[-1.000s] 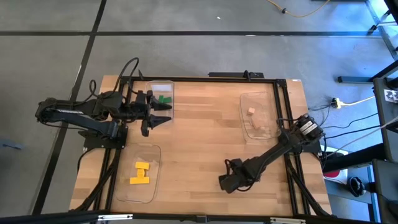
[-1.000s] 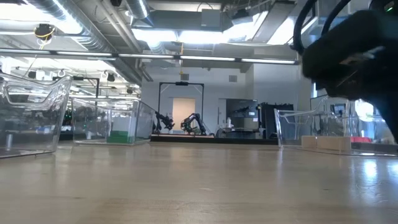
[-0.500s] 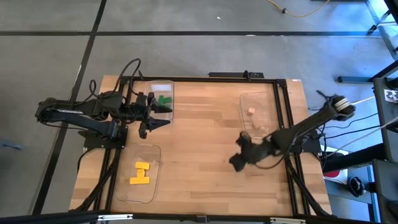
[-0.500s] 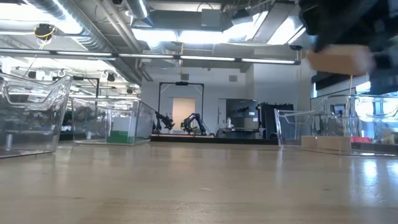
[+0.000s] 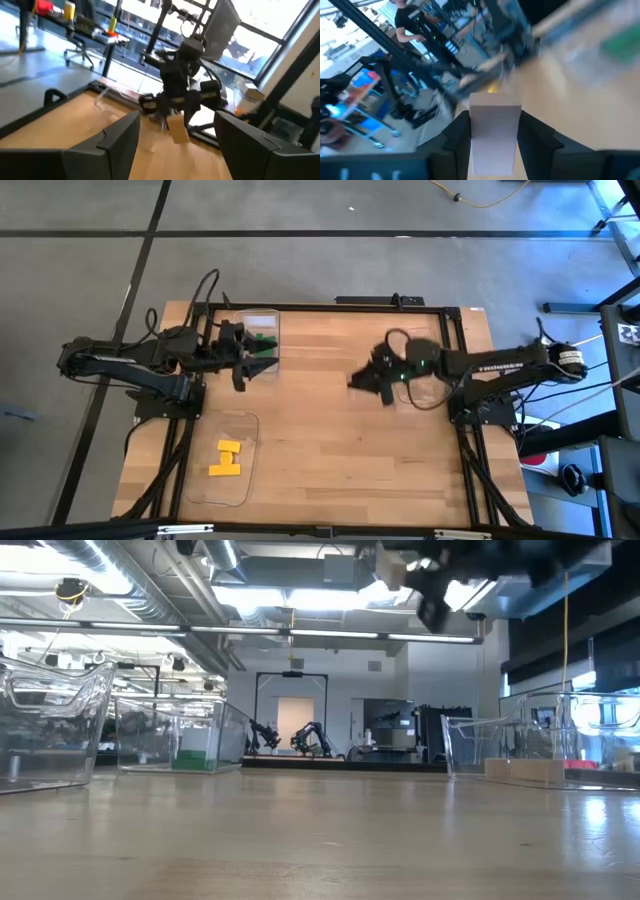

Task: Sort & place blocks by color
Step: Put the brown block into the top right transparent bin

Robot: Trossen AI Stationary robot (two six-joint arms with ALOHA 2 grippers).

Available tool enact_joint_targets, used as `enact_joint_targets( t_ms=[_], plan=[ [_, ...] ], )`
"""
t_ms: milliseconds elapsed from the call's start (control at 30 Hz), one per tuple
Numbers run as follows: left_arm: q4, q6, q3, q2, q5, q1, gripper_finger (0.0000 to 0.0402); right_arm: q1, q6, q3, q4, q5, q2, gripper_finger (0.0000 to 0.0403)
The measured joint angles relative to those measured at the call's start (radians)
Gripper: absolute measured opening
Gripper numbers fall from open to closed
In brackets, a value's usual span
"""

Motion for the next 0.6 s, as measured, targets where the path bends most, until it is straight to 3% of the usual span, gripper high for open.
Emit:
enact_joint_targets(
  t_ms=[233,600],
  plan=[
    [0.107,0.100,0.000,0.024,0.025,0.061,0.0245,-0.093,-0.270,0.169,-0.077,-0.036,0.000,0.0128],
    [0.166,0.098,0.000,0.109,0.343,0.239,0.0245,-0.097,-0.357,0.247,-0.198,-0.036,0.000,0.0128]
  ],
)
